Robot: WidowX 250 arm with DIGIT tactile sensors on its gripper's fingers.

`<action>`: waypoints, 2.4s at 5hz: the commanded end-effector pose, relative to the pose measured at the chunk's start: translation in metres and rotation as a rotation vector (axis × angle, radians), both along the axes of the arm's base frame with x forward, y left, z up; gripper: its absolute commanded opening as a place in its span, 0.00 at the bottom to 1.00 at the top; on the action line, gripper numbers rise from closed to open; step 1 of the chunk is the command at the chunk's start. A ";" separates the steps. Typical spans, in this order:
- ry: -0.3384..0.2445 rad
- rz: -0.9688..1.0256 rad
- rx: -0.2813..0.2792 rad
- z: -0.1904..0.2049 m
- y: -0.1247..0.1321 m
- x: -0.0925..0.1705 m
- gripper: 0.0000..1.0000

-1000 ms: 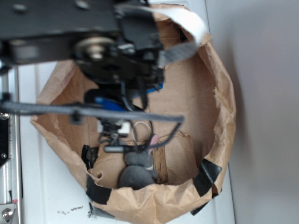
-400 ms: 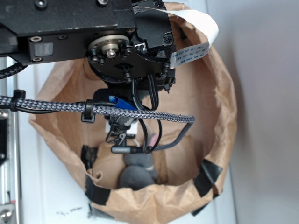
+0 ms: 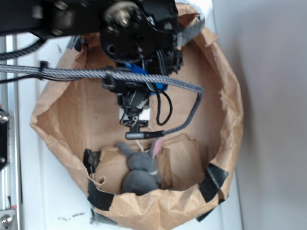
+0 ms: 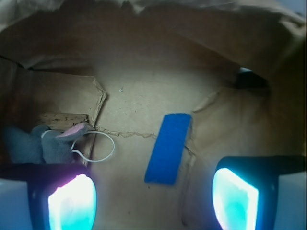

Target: Grab the blue sponge.

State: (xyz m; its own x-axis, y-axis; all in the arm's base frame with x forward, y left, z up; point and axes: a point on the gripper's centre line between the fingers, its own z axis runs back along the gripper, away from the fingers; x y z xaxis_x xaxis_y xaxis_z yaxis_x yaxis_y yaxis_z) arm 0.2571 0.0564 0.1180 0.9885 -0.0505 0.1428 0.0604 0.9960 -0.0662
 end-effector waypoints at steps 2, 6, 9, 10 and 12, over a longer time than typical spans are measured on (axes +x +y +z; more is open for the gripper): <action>-0.075 0.015 0.061 -0.030 -0.005 0.017 1.00; -0.046 0.197 0.067 -0.078 -0.011 0.015 1.00; -0.059 0.230 0.124 -0.095 -0.013 0.010 0.00; -0.063 0.245 0.119 -0.094 -0.010 0.011 0.00; -0.086 0.271 0.094 -0.076 -0.009 0.013 0.00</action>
